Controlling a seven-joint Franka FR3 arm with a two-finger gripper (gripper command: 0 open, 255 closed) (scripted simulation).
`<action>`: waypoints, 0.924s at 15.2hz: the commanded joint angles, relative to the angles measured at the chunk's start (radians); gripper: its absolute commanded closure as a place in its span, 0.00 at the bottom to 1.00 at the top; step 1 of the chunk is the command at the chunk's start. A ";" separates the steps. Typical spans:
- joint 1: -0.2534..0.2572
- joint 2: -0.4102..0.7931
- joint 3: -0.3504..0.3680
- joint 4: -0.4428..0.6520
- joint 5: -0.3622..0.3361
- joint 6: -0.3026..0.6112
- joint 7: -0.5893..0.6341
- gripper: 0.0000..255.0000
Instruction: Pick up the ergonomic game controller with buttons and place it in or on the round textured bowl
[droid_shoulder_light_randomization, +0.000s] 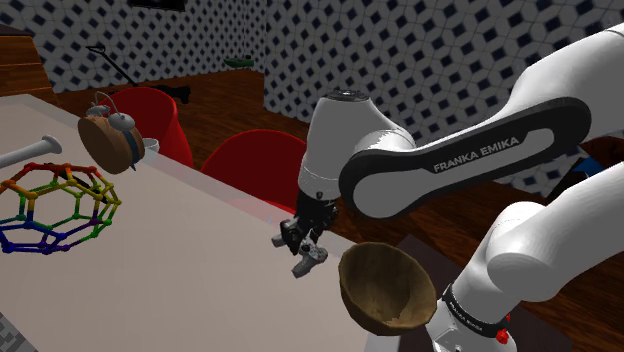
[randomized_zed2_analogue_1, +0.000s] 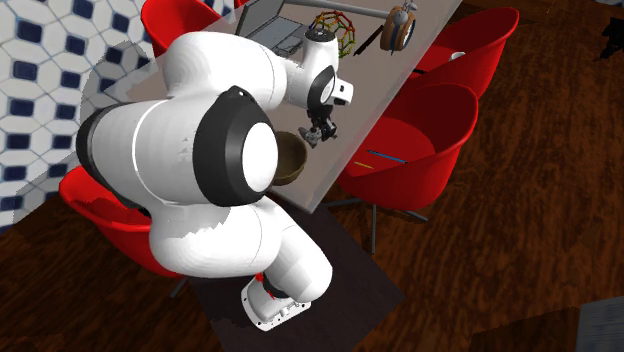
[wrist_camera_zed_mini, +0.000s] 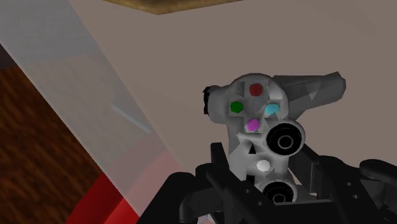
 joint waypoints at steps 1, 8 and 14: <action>0.002 -0.016 -0.008 0.016 0.001 -0.031 -0.002 1.00; 0.008 -0.069 -0.039 0.073 0.000 -0.141 -0.009 1.00; 0.009 -0.102 -0.063 0.131 -0.007 -0.231 -0.012 1.00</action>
